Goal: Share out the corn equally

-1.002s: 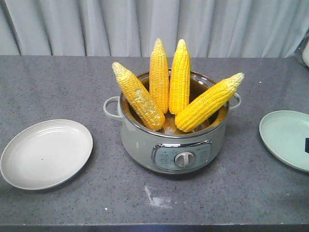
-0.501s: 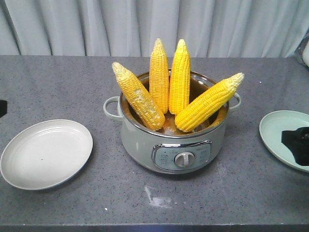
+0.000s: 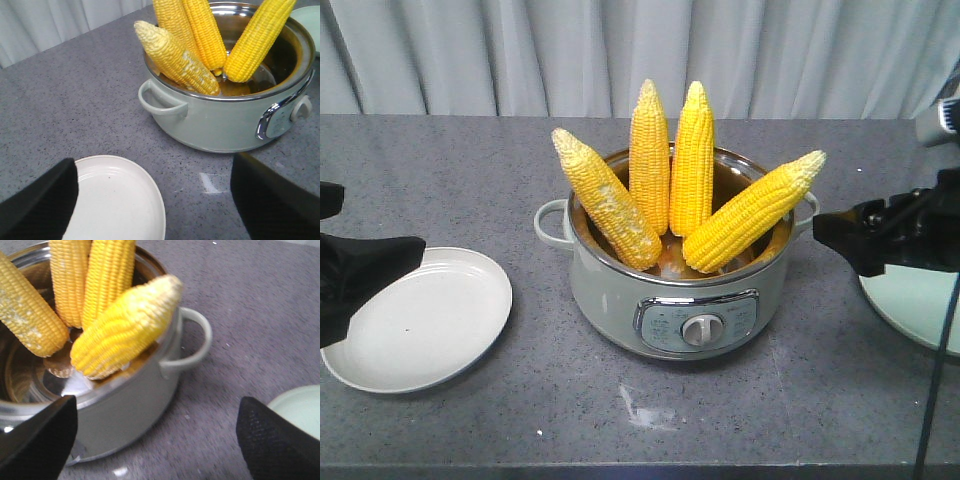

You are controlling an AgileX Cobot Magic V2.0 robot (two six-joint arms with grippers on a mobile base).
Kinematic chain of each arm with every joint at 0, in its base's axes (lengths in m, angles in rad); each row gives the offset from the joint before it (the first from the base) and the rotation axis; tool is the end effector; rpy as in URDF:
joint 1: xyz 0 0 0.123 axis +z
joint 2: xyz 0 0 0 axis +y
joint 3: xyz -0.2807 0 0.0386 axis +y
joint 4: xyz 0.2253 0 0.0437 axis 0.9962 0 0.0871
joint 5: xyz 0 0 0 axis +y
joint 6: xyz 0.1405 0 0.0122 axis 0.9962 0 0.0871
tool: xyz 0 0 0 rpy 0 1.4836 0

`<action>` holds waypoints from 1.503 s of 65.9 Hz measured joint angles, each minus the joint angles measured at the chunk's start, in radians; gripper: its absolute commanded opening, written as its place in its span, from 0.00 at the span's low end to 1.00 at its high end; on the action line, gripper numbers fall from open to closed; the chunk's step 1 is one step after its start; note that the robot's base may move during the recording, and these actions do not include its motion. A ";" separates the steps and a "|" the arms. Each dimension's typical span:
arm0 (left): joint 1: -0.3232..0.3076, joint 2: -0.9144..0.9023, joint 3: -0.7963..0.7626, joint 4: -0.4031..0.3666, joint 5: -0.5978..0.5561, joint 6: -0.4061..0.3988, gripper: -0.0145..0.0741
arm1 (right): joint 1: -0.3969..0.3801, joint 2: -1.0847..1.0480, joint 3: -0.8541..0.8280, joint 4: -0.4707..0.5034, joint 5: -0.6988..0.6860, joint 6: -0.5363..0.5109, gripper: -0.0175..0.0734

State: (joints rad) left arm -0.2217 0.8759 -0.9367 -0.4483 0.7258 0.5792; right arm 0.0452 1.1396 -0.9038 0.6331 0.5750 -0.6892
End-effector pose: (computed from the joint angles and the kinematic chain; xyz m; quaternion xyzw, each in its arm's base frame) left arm 0.1753 -0.0811 0.3527 0.2643 0.8190 -0.1230 0.4942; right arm 0.2525 0.0569 0.3053 -0.1537 0.8691 0.1246 0.4534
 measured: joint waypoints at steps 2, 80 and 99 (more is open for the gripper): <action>-0.005 0.000 0.000 0.000 0.000 0.003 0.83 | 0.027 0.033 -0.018 0.004 -0.021 -0.003 0.85; -0.008 0.057 0.000 0.000 0.009 0.021 0.83 | 0.262 0.533 -0.377 0.108 -0.087 -0.096 0.42; -0.008 0.057 0.000 0.004 0.009 0.021 0.83 | 0.262 0.502 -0.377 0.104 -0.072 -0.104 0.43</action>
State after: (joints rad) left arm -0.2297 0.9328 -0.9367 -0.4444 0.7347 0.6005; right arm 0.3072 1.6411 -1.2808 0.7373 0.5032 -0.7928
